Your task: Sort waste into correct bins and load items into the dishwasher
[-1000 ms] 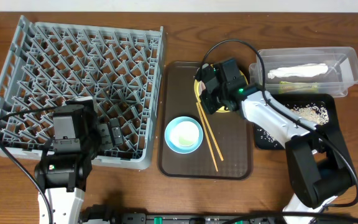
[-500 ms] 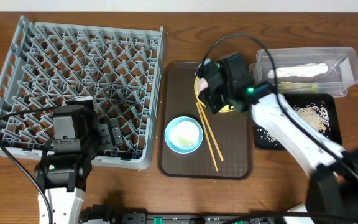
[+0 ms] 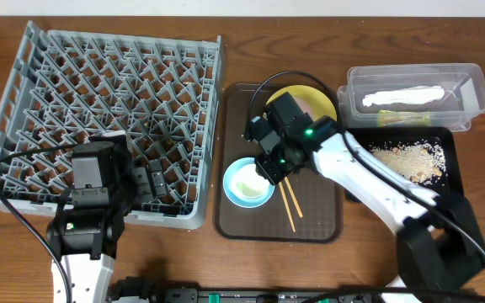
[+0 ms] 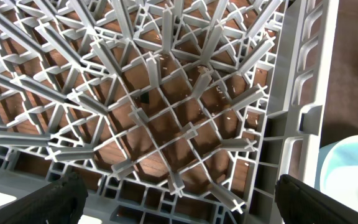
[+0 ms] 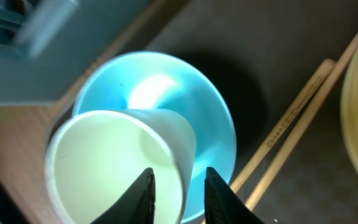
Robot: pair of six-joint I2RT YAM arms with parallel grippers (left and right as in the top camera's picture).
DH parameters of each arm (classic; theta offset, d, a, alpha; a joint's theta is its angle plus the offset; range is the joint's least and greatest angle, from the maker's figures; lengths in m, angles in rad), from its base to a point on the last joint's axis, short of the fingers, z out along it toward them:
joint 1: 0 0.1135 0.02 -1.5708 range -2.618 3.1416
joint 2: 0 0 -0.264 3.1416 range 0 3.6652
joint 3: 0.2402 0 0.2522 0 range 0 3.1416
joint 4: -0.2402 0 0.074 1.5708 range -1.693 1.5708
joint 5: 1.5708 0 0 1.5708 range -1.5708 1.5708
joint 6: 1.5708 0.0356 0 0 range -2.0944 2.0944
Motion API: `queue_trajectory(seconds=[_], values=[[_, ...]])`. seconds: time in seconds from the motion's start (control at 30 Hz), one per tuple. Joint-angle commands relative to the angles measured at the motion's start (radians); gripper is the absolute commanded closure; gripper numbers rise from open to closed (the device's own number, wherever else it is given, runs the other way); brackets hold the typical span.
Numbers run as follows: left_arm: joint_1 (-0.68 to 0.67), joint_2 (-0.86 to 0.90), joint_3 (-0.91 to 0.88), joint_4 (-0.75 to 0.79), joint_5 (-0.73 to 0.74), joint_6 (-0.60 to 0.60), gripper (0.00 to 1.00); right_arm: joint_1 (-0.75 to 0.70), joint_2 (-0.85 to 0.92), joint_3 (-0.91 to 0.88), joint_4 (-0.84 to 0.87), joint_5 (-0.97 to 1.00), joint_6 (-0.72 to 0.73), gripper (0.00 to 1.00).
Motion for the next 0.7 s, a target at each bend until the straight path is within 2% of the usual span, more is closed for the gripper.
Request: queue_trajectory(seconds=[0.0, 0.13, 0.43, 0.5, 0.67], values=[[0.002, 0.002, 0.018, -0.003, -0.002, -0.005, 0.01, 0.011, 0.050, -0.008, -0.005, 0.025, 0.029, 0.83], [0.002, 0.002, 0.018, -0.003, -0.002, -0.005, 0.01, 0.011, 0.064, -0.008, -0.001, 0.026, 0.040, 0.99], [0.002, 0.002, 0.018, -0.005, 0.011, -0.006, 0.00, -0.036, -0.063, 0.089, -0.053, 0.022, 0.040, 0.99], [0.002, 0.002, 0.018, -0.003, 0.064, -0.005, 0.00, -0.071, -0.108, 0.124, -0.063, 0.021, 0.055, 0.99], [0.002, 0.004, 0.018, 0.082, 0.318, -0.005, 0.00, -0.200, -0.202, 0.164, 0.007, -0.006, 0.176, 0.99]])
